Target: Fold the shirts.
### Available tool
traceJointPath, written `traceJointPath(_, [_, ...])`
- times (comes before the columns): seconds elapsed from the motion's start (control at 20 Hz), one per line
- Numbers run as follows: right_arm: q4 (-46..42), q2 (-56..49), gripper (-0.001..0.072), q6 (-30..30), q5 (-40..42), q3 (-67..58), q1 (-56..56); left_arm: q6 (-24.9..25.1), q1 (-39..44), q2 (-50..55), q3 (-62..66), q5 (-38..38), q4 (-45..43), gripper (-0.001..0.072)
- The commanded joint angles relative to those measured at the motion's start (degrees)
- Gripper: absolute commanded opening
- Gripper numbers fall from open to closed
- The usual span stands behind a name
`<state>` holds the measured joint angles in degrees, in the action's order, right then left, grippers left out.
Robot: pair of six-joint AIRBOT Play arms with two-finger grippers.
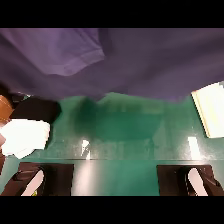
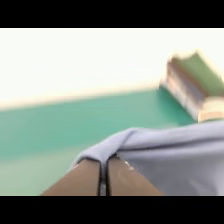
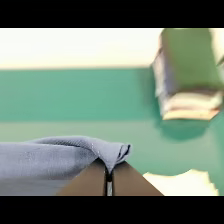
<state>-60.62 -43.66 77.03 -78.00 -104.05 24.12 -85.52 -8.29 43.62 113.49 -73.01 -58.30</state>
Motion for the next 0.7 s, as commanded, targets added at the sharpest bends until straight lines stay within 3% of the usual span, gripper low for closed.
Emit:
traceJointPath(0.0, [-0.96, -3.91, 0.0016, 1.38, -6.67, -11.43, 1.66, -1.55, -0.04, 0.28, 7.74, 0.48, -0.46, 0.0022])
traceJointPath(0.25, [-1.95, -12.83, 0.0016, 2.51, -11.28, -8.31, -3.76, -1.68, -0.02, 7.02, -1.77, -4.68, -0.15, 0.0023])
traceJointPath(0.45, [-18.69, -22.21, 0.0016, 3.98, -13.68, 2.34, -15.52, -1.07, -0.02, 18.34, -11.98, -7.91, 0.46, 0.0024])
traceJointPath(0.65, [-21.99, -34.4, 0.0016, 3.93, -10.67, 10.05, -20.55, 1.2, 2.36, 31.8, -20.76, -7.28, -0.17, 0.0023])
